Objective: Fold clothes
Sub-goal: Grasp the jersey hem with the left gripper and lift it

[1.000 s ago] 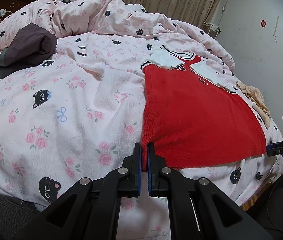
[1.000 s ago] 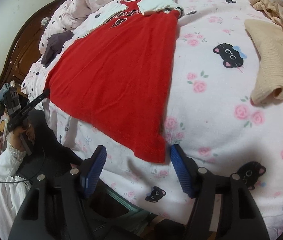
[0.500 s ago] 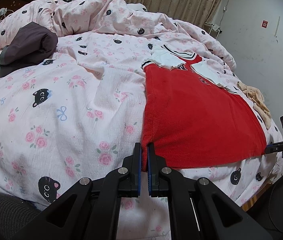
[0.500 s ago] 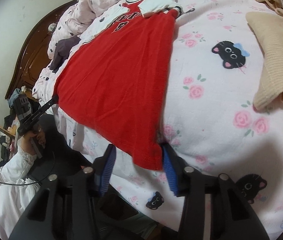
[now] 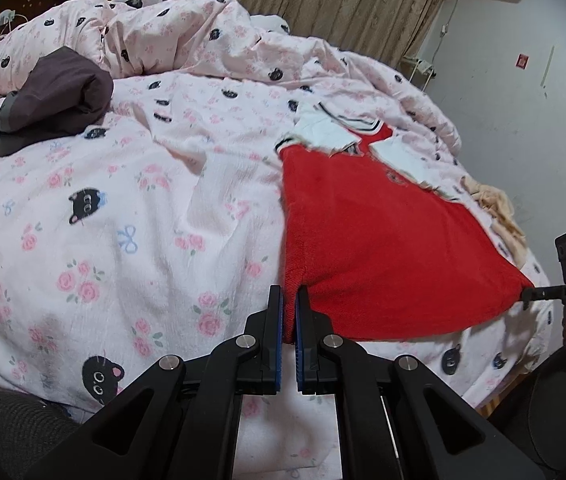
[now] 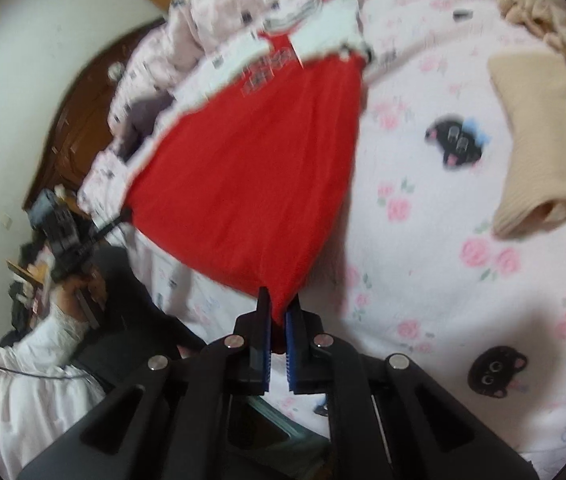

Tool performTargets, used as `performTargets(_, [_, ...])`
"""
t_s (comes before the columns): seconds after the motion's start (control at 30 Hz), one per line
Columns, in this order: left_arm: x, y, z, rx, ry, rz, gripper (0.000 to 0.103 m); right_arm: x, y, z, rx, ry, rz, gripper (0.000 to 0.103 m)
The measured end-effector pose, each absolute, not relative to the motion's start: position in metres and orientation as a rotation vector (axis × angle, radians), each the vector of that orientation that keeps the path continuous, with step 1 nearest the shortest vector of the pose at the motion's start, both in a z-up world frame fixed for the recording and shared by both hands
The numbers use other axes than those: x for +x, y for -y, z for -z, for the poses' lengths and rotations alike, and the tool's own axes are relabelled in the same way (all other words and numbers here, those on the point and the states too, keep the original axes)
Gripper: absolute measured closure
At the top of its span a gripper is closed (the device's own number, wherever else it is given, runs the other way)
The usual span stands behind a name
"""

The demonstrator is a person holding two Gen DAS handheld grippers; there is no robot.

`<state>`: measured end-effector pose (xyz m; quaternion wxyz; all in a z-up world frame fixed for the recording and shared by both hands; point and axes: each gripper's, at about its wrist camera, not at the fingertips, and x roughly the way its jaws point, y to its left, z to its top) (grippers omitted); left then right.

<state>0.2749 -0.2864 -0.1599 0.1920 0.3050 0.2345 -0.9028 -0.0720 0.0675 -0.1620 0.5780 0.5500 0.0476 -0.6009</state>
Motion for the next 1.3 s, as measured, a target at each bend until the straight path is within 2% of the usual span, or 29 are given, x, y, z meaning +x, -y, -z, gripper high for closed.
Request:
performTargets(0.4, [0.272,0.302,0.11,0.749,-0.806,2.603,0.099,-0.083,-0.073,0.116,1.146,0.114,1.371,0.097])
performTargets(0.8, [0.21,0.36,0.056,0.75,-0.853,2.605,0.099,-0.137,-0.031,0.068,1.101,0.258,1.348,0.097])
performTargets(1.3, [0.101,0.44,0.073,0.856,-0.908,2.523,0.099,-0.25,0.061,0.069,1.209,0.248,1.401,0.097])
